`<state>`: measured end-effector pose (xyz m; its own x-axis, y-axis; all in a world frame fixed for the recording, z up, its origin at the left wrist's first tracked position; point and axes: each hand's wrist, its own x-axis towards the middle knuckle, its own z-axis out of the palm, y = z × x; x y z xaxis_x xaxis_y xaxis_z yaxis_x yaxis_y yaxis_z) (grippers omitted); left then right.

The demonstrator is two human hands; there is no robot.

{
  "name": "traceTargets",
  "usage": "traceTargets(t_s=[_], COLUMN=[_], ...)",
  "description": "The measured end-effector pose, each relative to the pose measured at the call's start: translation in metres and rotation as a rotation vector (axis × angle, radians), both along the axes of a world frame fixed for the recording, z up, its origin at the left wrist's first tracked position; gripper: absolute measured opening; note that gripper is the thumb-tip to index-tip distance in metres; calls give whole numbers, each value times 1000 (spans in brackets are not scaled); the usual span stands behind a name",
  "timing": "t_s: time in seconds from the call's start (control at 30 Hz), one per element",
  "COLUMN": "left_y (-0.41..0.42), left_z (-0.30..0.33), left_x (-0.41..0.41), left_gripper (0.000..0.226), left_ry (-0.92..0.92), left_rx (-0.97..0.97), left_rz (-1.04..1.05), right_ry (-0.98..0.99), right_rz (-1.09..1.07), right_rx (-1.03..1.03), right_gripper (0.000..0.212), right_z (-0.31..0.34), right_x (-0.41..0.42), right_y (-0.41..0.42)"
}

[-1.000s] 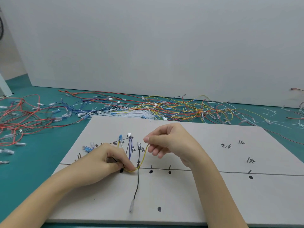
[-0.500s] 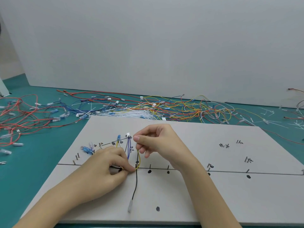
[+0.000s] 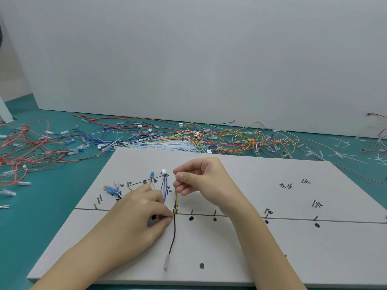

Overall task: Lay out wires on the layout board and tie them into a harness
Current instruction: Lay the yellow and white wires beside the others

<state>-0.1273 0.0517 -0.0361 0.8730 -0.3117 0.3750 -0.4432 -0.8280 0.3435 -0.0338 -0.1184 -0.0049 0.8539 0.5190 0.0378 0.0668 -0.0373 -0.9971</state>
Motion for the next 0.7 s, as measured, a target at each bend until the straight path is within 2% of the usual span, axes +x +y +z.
traceTargets(t_s=[0.33, 0.47, 0.7], left_y=[-2, -1, -1], left_z=[1, 1, 1], left_x=[1, 1, 2], left_gripper=[8, 7, 7], left_ry=[-58, -54, -63], left_rx=[73, 80, 104], left_rz=[-19, -14, -14], right_ry=[-85, -183, -291], right_rz=[53, 80, 141], right_rx=[-236, -379, -528], right_gripper=[16, 18, 13], right_z=[0, 3, 4], right_x=[13, 19, 34], right_y=[7, 8, 9])
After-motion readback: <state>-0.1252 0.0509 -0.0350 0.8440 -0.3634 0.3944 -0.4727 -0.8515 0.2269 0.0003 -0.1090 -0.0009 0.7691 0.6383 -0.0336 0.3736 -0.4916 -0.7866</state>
